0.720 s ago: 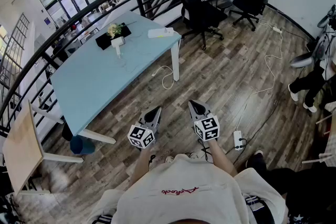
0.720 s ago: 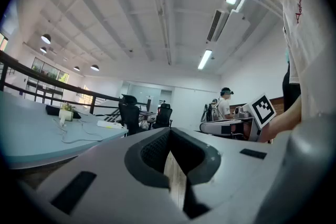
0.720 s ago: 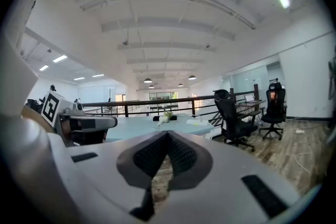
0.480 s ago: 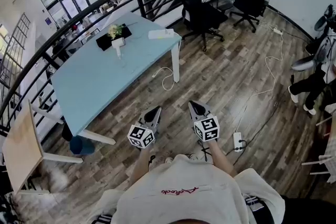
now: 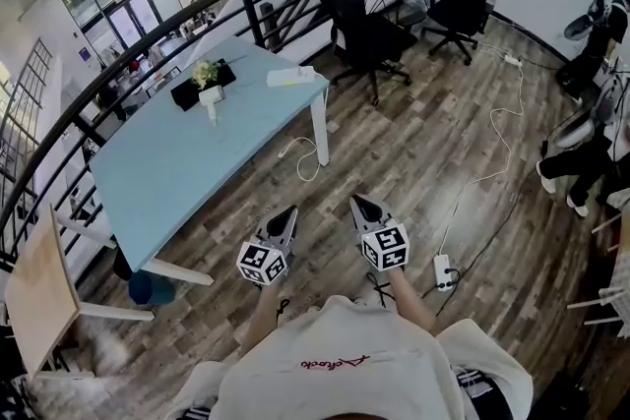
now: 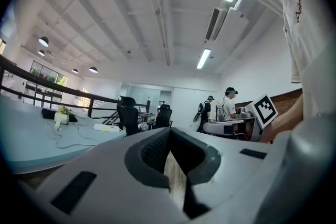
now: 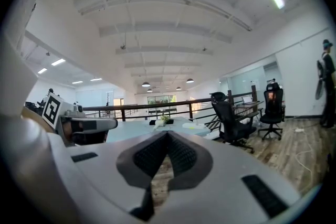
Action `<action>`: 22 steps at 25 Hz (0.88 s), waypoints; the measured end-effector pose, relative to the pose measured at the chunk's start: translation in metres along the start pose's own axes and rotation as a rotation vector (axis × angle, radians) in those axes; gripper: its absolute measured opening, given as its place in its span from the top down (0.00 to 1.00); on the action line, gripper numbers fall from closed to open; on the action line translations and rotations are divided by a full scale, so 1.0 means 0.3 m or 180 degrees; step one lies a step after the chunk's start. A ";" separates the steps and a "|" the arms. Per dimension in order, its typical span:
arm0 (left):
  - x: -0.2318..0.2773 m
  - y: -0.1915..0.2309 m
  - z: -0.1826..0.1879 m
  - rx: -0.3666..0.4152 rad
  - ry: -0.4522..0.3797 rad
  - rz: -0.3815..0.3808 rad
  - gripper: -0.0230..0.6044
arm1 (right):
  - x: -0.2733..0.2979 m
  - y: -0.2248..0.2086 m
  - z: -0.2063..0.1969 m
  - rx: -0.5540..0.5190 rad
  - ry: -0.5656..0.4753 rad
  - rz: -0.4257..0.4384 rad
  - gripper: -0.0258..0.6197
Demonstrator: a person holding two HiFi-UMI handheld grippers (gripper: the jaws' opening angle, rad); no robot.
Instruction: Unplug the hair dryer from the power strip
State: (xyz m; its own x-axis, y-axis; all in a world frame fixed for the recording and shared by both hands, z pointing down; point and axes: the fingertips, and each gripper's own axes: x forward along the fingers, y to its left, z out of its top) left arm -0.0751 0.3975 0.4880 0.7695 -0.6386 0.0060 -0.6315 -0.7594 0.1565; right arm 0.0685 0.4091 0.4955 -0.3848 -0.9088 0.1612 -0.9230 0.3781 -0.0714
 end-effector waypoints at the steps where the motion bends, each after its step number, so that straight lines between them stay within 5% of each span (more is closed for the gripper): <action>1: 0.016 -0.004 -0.004 0.0002 0.0004 -0.0005 0.95 | -0.001 -0.015 -0.002 -0.0002 0.0000 -0.0006 0.93; 13: 0.259 -0.113 0.000 0.0114 0.0013 -0.0090 0.95 | -0.059 -0.241 -0.005 0.0011 0.0004 -0.0006 0.93; 22: 0.301 -0.134 0.009 0.0229 0.0036 0.0067 0.95 | -0.068 -0.320 -0.033 0.0068 0.0007 0.0124 0.93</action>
State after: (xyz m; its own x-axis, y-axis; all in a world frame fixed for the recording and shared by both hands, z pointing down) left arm 0.0195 0.3702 0.4795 0.7568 -0.6534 0.0199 -0.6524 -0.7531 0.0849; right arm 0.1650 0.3932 0.5087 -0.4205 -0.8931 0.1600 -0.9070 0.4093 -0.0987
